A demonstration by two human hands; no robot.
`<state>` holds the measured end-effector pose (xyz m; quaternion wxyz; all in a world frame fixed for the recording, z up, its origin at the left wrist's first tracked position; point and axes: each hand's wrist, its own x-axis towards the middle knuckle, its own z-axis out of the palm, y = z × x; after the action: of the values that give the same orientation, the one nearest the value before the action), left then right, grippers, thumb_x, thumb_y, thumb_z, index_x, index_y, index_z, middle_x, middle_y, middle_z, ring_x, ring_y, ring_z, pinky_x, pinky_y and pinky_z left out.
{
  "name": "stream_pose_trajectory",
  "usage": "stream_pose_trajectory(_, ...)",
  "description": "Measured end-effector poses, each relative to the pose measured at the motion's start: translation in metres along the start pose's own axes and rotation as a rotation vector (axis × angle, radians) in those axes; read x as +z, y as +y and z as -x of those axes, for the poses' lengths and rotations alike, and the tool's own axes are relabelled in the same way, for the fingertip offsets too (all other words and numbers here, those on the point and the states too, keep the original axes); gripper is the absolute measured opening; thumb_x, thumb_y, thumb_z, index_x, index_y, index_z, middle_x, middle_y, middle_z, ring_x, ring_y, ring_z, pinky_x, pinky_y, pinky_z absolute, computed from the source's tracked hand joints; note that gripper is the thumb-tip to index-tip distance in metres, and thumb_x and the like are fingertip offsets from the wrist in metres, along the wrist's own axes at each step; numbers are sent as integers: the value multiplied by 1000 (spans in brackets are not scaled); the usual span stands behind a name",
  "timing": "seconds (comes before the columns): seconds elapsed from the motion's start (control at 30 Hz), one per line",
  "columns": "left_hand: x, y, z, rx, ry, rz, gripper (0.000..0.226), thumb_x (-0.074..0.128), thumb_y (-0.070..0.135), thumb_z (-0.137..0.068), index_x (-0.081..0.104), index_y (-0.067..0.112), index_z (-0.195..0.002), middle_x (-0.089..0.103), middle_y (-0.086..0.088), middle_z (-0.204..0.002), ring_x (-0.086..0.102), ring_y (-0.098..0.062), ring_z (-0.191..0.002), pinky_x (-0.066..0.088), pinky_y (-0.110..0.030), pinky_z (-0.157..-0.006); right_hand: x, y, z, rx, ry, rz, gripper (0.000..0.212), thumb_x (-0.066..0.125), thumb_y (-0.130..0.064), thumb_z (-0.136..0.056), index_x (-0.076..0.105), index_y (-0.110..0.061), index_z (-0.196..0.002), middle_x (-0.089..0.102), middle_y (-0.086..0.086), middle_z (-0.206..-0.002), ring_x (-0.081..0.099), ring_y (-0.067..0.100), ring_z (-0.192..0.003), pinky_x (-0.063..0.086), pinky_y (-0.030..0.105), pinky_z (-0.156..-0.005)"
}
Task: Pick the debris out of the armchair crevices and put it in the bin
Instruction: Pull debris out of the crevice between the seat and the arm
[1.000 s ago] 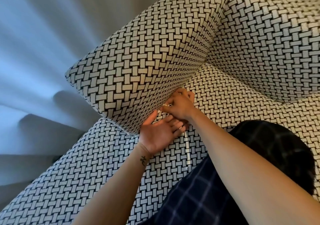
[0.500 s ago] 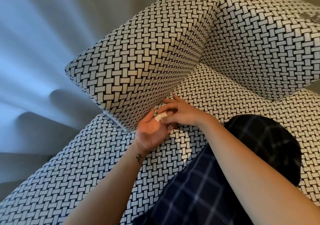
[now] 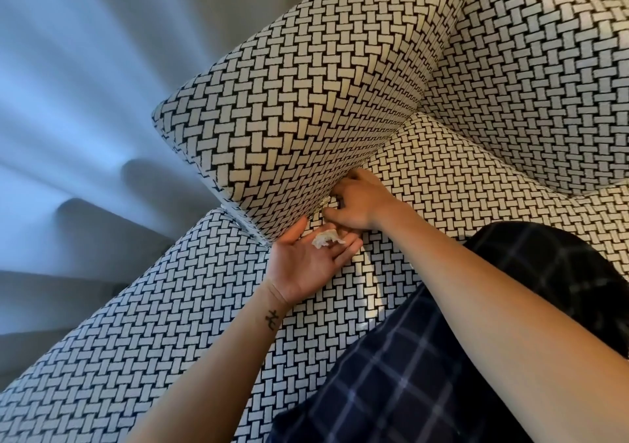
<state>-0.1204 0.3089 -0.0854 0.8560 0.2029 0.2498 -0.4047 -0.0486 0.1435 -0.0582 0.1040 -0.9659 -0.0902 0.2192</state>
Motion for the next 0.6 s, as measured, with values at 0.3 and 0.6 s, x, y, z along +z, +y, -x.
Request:
stream_pose_trajectory(0.3,11,3,-4,-117,-44,-103,77,33,52,-105,28,-8,-154,30,-32,-158,29,-43,-149,11,-52,-127,3,-14,-13,120,-113,-14,74,44,-78,-86,57,-31,-142,33,2,-160,0,34,-152,-19,52,-121)
stream_pose_trajectory(0.6,4,1,-10,-124,-62,-7,79,30,55,-104,23,-4,-157,25,-31,-161,23,-44,-151,7,-51,-127,7,-19,-18,156,-158,24,85,40,-80,-87,41,-28,-154,22,5,-166,-7,36,-154,-18,57,-120)
